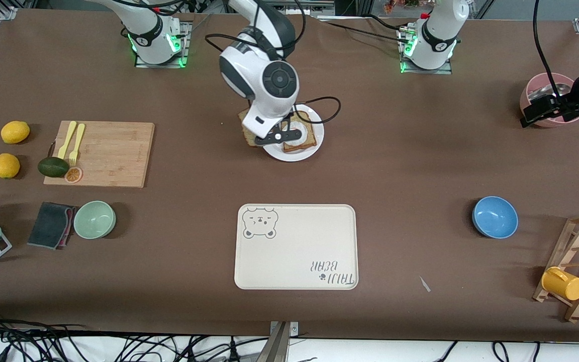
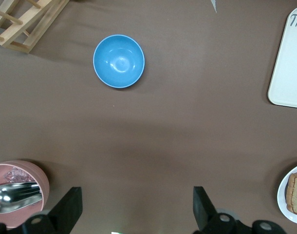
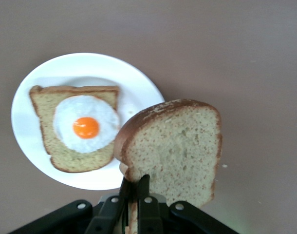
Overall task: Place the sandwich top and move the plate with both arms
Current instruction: 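Lower the bread slice onto the egg toast and open the right gripper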
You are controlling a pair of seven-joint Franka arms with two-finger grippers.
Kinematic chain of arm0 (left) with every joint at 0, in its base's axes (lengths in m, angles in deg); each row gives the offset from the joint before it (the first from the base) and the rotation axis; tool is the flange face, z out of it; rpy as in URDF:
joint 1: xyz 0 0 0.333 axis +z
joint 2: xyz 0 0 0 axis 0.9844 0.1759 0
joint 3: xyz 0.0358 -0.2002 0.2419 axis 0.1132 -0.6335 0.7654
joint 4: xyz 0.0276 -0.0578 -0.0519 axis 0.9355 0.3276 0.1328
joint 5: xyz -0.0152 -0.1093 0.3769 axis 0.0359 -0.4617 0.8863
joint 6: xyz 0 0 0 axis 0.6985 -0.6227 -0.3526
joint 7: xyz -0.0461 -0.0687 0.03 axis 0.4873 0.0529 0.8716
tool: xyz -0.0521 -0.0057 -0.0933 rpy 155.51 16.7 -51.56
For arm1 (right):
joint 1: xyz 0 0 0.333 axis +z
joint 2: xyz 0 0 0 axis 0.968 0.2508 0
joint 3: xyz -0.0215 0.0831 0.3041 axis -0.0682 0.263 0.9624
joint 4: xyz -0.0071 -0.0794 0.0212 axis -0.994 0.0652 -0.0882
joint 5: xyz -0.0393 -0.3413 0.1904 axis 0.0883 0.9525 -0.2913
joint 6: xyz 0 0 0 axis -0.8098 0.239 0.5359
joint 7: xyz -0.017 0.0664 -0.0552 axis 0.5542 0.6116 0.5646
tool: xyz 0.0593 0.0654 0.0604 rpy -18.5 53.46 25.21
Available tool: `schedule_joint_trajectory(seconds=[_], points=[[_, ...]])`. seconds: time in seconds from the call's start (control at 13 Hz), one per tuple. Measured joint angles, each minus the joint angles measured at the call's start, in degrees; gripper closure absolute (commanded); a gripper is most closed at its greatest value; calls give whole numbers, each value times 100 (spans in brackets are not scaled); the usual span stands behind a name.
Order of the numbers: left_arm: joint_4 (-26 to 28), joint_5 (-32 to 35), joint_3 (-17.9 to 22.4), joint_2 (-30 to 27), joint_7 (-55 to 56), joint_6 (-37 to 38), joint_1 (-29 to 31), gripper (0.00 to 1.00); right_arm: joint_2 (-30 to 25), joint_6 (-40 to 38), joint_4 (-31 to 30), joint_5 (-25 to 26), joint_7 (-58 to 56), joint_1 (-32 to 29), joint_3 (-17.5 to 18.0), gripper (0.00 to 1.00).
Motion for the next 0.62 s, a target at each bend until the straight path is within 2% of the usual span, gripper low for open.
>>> schedule_joint_trajectory(seconds=[0.15,0.46,0.62], points=[[1,0,0,4,0,0,1,0,300,234,167,1,201,175,-4,100],[7,0,-1,6,-5,4,16,0,1010,276,1022,-30,703,394,-6,100],[10,0,-1,7,-5,5,61,0,1105,267,1150,-295,791,396,-25,100]])
